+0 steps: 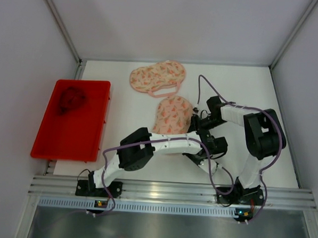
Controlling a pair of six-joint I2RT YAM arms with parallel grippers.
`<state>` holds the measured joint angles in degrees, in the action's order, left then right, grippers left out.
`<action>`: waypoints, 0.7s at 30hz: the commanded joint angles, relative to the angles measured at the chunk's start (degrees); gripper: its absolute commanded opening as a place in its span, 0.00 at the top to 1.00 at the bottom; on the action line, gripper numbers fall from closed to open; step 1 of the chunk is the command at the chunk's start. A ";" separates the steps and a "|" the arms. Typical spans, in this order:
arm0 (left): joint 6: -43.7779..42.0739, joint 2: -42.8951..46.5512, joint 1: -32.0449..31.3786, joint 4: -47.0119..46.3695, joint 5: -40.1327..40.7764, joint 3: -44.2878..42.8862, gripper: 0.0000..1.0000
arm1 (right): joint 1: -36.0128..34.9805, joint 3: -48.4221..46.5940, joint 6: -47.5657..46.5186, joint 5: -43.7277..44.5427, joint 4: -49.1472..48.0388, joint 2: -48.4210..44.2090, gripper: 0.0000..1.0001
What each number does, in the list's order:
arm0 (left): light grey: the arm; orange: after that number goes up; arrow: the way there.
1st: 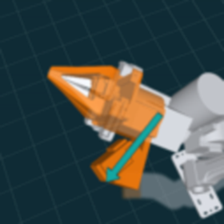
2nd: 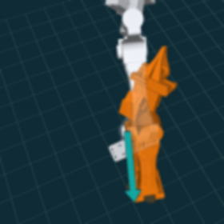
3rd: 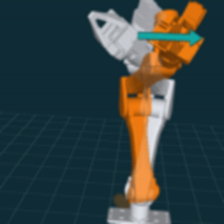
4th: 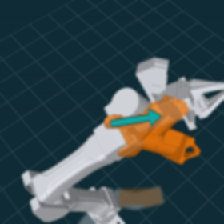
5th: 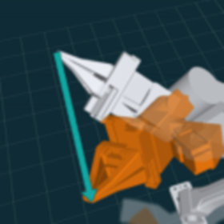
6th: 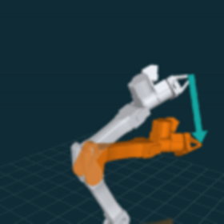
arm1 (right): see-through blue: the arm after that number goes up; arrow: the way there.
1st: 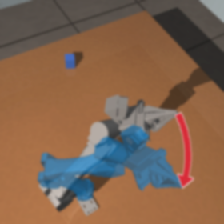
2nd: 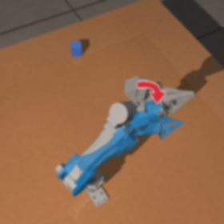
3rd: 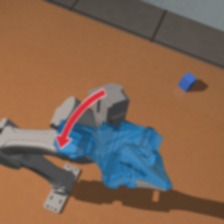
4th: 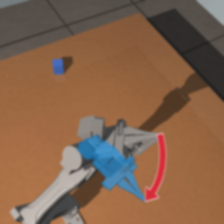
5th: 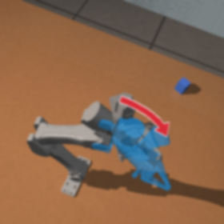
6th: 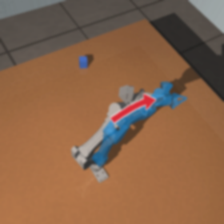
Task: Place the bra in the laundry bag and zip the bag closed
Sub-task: Zip the zipper on the laundry bag.
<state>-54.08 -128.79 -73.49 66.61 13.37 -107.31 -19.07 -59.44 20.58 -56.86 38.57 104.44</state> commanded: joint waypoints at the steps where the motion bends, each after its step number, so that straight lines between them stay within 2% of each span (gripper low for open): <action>1: 1.88 3.54 -0.51 -1.04 -1.76 -1.42 1.00 | -0.53 -1.47 -0.19 -1.85 -1.21 1.20 0.70; 2: 1.79 3.81 -0.77 -0.96 -2.02 -0.63 1.00 | -0.44 -1.73 -0.19 -1.68 -1.13 1.38 0.84; 4: 1.96 4.86 -1.82 -0.95 -2.64 0.69 1.00 | -0.09 -2.70 -0.98 -0.89 0.01 1.46 1.00; 15: 6.61 12.77 -7.89 -1.04 -8.88 16.15 1.00 | 5.62 -8.14 -10.73 2.02 8.45 4.89 1.00; 21: 8.38 12.52 -7.98 -3.06 -8.19 16.96 1.00 | 4.83 -13.76 -10.82 0.79 9.51 7.79 1.00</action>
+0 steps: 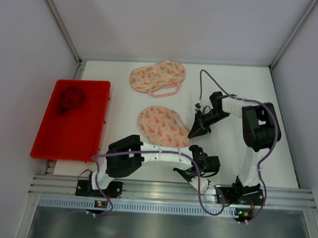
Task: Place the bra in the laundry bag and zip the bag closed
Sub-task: Zip the zipper on the laundry bag.
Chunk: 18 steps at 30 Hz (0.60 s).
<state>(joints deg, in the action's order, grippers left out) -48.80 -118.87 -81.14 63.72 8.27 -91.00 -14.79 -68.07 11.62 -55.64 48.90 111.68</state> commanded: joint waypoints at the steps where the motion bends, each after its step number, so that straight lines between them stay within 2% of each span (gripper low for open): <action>1: 3.27 2.42 -0.24 -0.53 -2.04 0.56 1.00 | 0.46 -5.66 -1.77 -0.26 -0.48 0.91 0.91; 2: 3.18 1.46 0.02 -0.79 -1.68 0.30 1.00 | 0.37 -6.62 -1.77 0.00 -0.22 0.74 0.84; 3: 3.53 1.01 0.89 -0.97 -1.42 0.04 1.00 | 0.29 -6.81 -1.69 0.70 0.31 0.39 0.67; 7: 3.09 0.48 3.27 -1.85 -0.37 -1.02 1.00 | 1.34 -5.33 -2.47 2.90 2.33 -2.33 0.33; 13: 0.29 2.15 5.73 -3.34 1.66 -1.72 1.00 | 3.80 2.22 -3.01 0.19 2.69 -6.38 0.29; 18: -1.39 3.03 6.17 -3.69 1.84 -3.39 1.00 | 1.26 6.37 2.96 -5.97 -5.03 -7.27 0.27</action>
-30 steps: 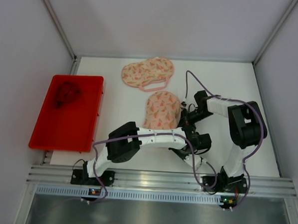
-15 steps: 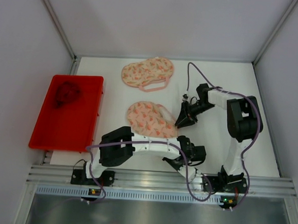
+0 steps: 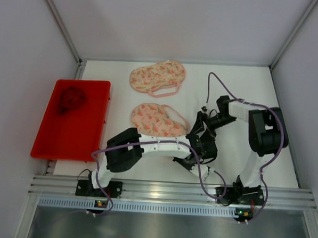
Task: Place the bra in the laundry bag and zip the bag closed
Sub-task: Zip the zipper on the laundry bag, then adjust the bra in the laundry bag.
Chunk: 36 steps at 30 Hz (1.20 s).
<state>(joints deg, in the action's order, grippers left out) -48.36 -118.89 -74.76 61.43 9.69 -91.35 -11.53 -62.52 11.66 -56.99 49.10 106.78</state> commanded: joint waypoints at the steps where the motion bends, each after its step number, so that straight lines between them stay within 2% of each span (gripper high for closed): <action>1: -1.91 3.05 -0.21 -1.40 0.41 -3.22 1.00 | -3.40 1.17 3.80 -4.53 -6.46 -2.28 0.26; 7: -1.83 3.58 -0.21 -1.40 0.24 -3.57 1.00 | -8.59 2.84 9.95 -4.00 -16.22 0.62 0.25; 10: -1.48 4.45 -0.21 -2.10 -0.46 -3.31 1.00 | -10.27 3.81 12.59 -4.53 -20.35 1.50 0.33; 11: -1.39 4.81 -0.21 -2.45 -0.38 -3.13 1.00 | -10.62 4.07 13.73 -4.62 -21.41 1.67 0.39; 12: -1.13 5.07 -0.21 -2.80 -0.29 -3.22 1.00 | -10.71 4.25 14.26 -4.71 -22.11 1.85 0.54; 14: -1.21 5.51 -0.21 -3.59 0.23 -2.44 1.00 | -10.79 4.69 15.49 -5.32 -23.44 1.76 0.71; 15: -1.39 6.38 -0.21 -4.73 0.41 -1.99 0.95 | -10.88 4.86 15.58 -5.67 -24.22 1.50 0.86; 17: -0.69 7.53 -0.21 -5.79 0.59 -1.38 0.77 | -10.88 5.30 17.16 -5.76 -25.45 0.71 1.00; 19: 0.80 10.07 0.05 -7.02 -0.02 -1.28 0.59 | -10.71 6.61 19.35 -6.55 -27.91 -0.96 1.00; 20: 3.07 11.21 0.58 -7.81 -0.81 -1.29 0.55 | -10.53 7.06 21.80 -6.81 -30.53 -1.48 1.00; 24: 10.55 21.31 3.56 -15.26 -2.92 1.69 0.48 | -9.48 9.61 29.72 -8.83 -38.71 -3.16 1.00; 26: 15.02 29.21 6.80 -22.53 -2.93 7.39 0.39 | -9.30 10.75 34.19 -9.45 -43.01 -3.25 1.00; 28: 18.02 37.01 9.36 -26.70 -2.14 14.66 0.20 | -9.39 11.98 37.28 -9.98 -46.45 -2.90 1.00; 31: 23.21 44.50 13.85 -31.19 0.40 22.59 0.02 | -9.30 13.30 42.20 -11.47 -50.31 -2.54 1.00; 32: 26.01 45.93 15.07 -31.28 0.41 24.45 0.02 | -9.30 13.56 43.00 -11.82 -51.03 -2.80 1.00; 36: 27.97 52.35 15.70 -32.07 -3.62 33.07 0.02 | -9.39 15.41 45.99 -13.67 -53.76 -4.12 1.00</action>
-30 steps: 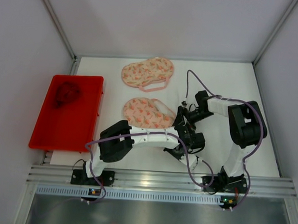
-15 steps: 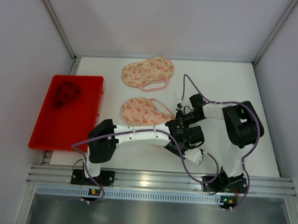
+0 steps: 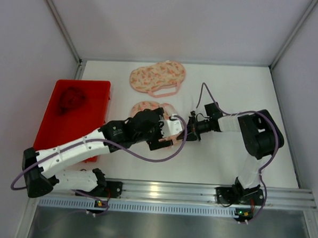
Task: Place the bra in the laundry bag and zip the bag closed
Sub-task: Adjust the bra in the laundry bag.
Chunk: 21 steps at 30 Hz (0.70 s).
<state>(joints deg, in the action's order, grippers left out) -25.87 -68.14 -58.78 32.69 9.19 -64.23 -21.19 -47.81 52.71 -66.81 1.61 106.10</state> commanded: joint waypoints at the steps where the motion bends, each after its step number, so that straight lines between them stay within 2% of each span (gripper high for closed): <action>1: 5.56 2.48 -0.28 -3.85 -3.21 7.43 0.02 | 0.36 0.79 4.69 -3.86 -5.74 -3.62 1.00; 4: 3.03 3.62 -0.01 -6.04 -5.49 11.31 0.02 | 0.36 0.27 3.19 -3.42 -3.28 -3.97 1.00; 6: -0.83 5.38 -0.01 -8.42 -11.09 14.81 0.02 | 0.27 0.26 3.01 -3.24 -2.66 -4.33 1.00; 9: -3.49 7.85 -0.01 -15.36 -13.93 17.81 0.05 | 0.27 0.26 3.19 -2.98 -2.31 -4.59 1.00; 11: -4.45 5.40 -0.10 -15.29 -12.63 16.60 0.09 | 0.18 0.26 2.75 -3.15 -1.79 -4.59 1.00; 21: -7.35 -1.64 -0.10 -18.27 -9.81 14.04 0.15 | -0.34 -0.53 1.17 -3.33 1.03 -4.77 1.00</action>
<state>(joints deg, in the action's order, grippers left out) -31.64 -69.30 -58.92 19.09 -0.60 -48.16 -21.26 -46.92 54.83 -67.77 2.22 103.98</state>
